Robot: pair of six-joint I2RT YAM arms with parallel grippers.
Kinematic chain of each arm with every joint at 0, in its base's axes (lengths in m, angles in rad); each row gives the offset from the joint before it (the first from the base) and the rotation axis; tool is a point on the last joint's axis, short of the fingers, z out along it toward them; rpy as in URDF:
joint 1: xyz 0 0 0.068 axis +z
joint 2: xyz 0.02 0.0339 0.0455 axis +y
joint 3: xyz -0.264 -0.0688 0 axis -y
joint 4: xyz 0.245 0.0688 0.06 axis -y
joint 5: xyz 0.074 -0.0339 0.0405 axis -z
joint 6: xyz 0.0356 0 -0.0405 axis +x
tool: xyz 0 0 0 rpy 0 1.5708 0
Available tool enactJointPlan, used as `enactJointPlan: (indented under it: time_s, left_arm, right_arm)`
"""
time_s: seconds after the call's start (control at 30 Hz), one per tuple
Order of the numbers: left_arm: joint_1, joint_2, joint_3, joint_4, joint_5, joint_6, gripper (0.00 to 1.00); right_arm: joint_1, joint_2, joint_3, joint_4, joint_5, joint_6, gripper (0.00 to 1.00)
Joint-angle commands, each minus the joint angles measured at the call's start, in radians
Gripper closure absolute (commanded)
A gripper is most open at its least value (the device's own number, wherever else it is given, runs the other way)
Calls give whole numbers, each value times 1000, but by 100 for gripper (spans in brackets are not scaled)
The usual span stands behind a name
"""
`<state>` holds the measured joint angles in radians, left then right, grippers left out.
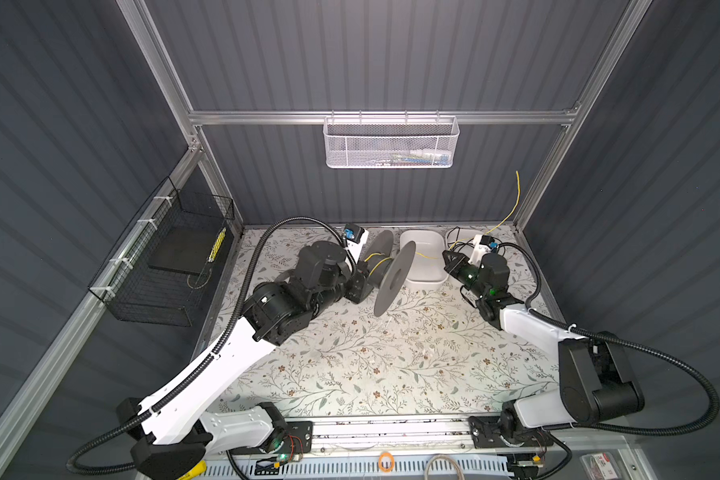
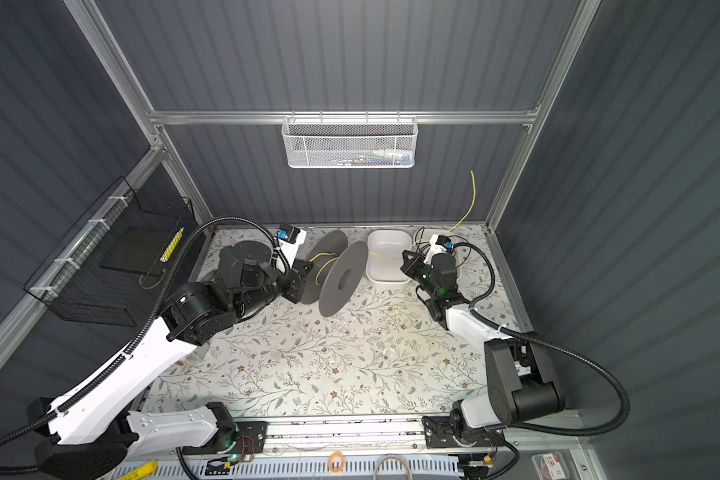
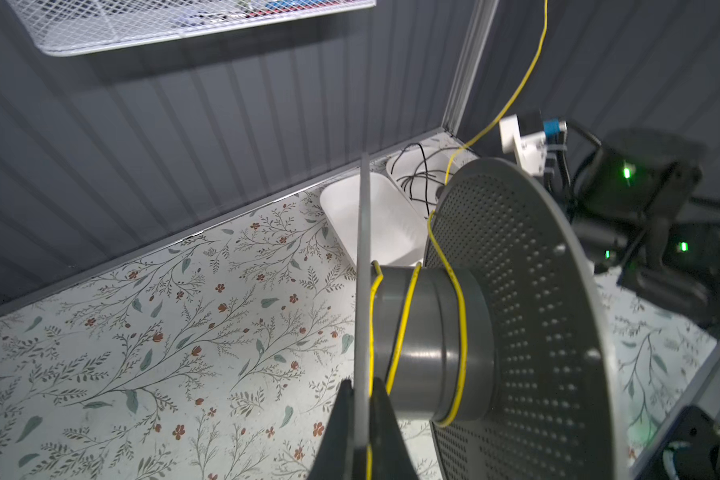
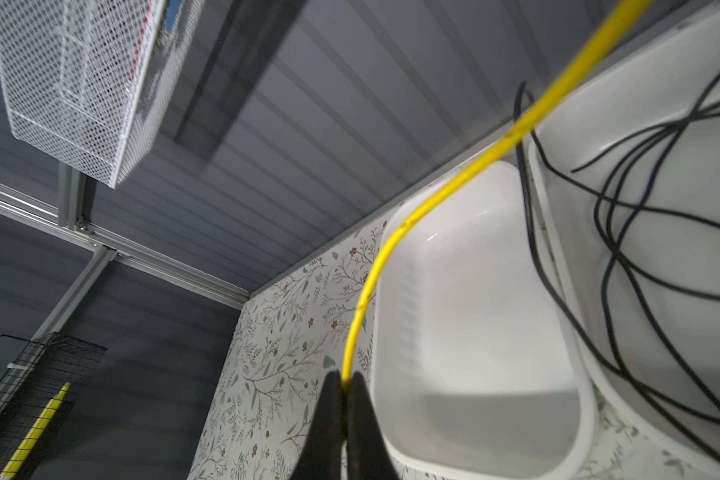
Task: Wrap the cables
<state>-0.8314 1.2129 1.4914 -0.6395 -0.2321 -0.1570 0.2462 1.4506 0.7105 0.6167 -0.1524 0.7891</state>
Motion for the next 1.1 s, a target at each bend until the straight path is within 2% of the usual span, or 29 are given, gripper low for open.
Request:
enactJointPlan:
  time_s: [0.0, 0.2, 0.27, 0.33, 0.5, 0.73, 0.83, 1.07]
  left_arm:
    - [32, 22, 72, 167, 80, -90, 100]
    - [48, 28, 11, 333, -17, -154, 100]
    - [48, 33, 1, 341, -49, -148, 100]
    - [48, 24, -27, 312, -53, -157, 100]
    - [48, -68, -241, 276, -22, -199, 100]
    - [46, -203, -465, 198, 61, -231, 100]
    - [45, -227, -491, 123, 76, -214, 100]
    - [44, -255, -508, 28, 97, -176, 100]
  right_arm:
    - [48, -6, -41, 45, 115, -26, 100]
    - [125, -28, -117, 139, 144, 75, 100]
    - [123, -36, -151, 228, 150, 119, 100]
    - [91, -65, -150, 242, 151, 130, 100]
    - [-17, -46, -40, 285, 22, 176, 100]
    - [-101, 115, 135, 523, -110, 358, 100]
    - [-115, 151, 200, 544, -93, 388, 98]
    - [-125, 193, 359, 431, -94, 339, 97]
